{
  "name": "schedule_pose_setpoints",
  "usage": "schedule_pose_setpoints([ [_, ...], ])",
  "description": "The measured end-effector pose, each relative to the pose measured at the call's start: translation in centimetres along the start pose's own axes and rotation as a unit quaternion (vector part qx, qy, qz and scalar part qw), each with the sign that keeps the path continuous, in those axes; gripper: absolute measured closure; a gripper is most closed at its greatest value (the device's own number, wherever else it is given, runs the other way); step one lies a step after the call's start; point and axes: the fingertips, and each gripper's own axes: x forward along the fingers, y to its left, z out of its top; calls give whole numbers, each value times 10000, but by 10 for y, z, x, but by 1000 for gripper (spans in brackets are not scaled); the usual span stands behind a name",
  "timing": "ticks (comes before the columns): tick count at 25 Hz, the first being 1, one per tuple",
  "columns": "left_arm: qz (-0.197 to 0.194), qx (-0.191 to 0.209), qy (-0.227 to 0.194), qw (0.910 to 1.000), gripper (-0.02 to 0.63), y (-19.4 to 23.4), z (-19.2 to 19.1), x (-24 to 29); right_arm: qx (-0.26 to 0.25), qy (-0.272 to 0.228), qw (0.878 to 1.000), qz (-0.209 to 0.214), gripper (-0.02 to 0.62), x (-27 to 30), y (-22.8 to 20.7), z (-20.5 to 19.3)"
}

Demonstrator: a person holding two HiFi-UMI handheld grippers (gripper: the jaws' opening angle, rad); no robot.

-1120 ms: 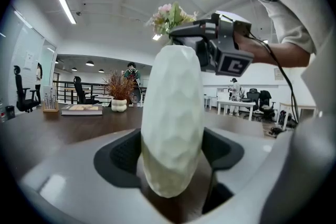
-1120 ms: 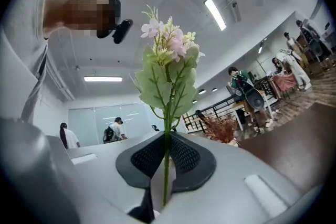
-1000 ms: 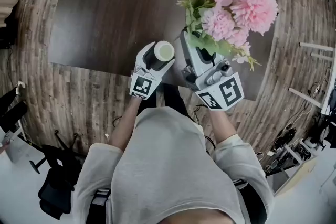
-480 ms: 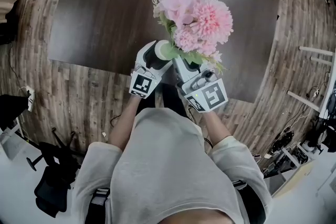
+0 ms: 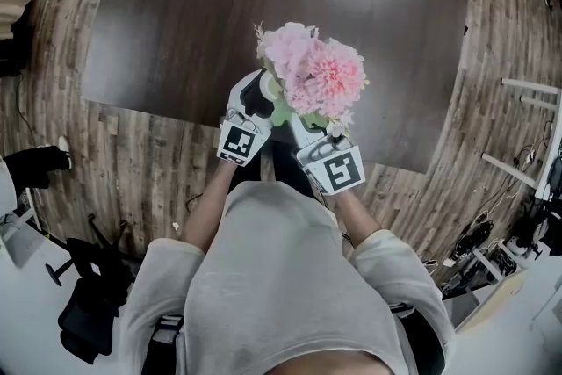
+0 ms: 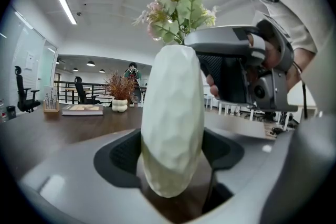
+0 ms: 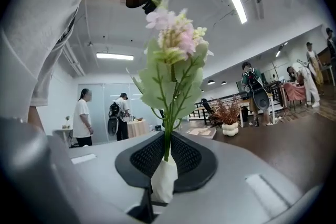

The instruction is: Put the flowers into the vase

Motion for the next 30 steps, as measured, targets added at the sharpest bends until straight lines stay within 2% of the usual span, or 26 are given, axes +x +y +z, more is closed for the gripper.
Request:
schedule_pose_setpoints([
  [6,-21,10,17,10000,253,-1,3,6,-276,290,9991,125,524,-7,-1,-9],
  [13,-29,27,-7,10000,253,2,0,1,-416,916,9945,284,336,-6,5,-42],
  [21,-18,23,-18,10000,253,1,0,1,-893,1266,9863,561,307,3,10,-54],
  [25,-27,36,-33,10000,253,0,2,0,-1309,1308,9819,410,307,0,8,-43],
  [30,-35,32,-48,10000,253,2,0,1,-888,1406,9854,359,244,3,4,-58],
])
